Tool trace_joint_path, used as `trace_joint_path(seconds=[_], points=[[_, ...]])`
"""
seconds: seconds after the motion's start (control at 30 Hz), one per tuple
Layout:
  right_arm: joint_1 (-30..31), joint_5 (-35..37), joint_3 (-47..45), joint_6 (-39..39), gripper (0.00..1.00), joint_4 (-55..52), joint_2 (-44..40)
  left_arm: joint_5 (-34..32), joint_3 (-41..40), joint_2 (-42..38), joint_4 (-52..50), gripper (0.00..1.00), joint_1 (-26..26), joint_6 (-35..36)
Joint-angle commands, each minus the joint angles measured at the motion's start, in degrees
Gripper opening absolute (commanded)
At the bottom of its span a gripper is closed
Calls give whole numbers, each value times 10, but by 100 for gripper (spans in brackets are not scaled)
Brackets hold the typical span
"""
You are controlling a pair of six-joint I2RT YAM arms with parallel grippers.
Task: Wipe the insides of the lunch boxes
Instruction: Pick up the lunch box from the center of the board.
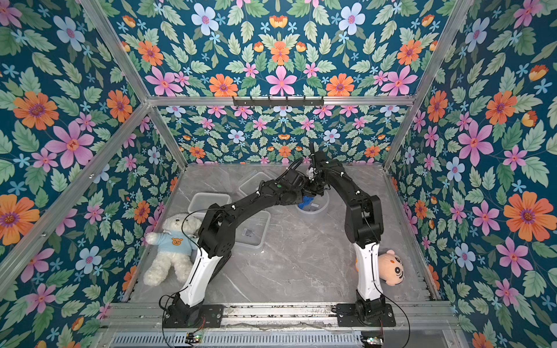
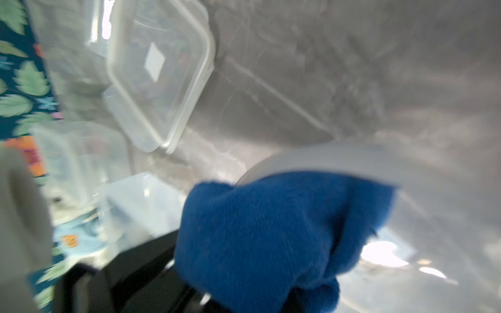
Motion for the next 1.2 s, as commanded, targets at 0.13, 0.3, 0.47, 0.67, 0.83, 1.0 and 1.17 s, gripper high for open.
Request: trace_joint_path(seconds=[0.13,0.3,0.47,0.67,0.83,1.0,1.17], points=[[-28,23,51,11,0,19,-39,-7,-12,-12,16,0,0,3],[-30,33,-13,40,0,114,-83,-16,-10,-12,6,0,1,6],[-24,35,39,16,0,47,-14,-18,6,-2,-6,0,1,9],[-17,89,99,-4,0,-49,66,-40,10,2,-25,1,1,12],[-28,123,45,-9,0,-53,24,-68,15,4,-49,2,0,25],[-41,159,-35,-25,0,-66,-31,-82,14,8,-62,2,1,33],[-55,174,-187,-26,0,-22,-128,-88,5,10,-63,2,1,33]])
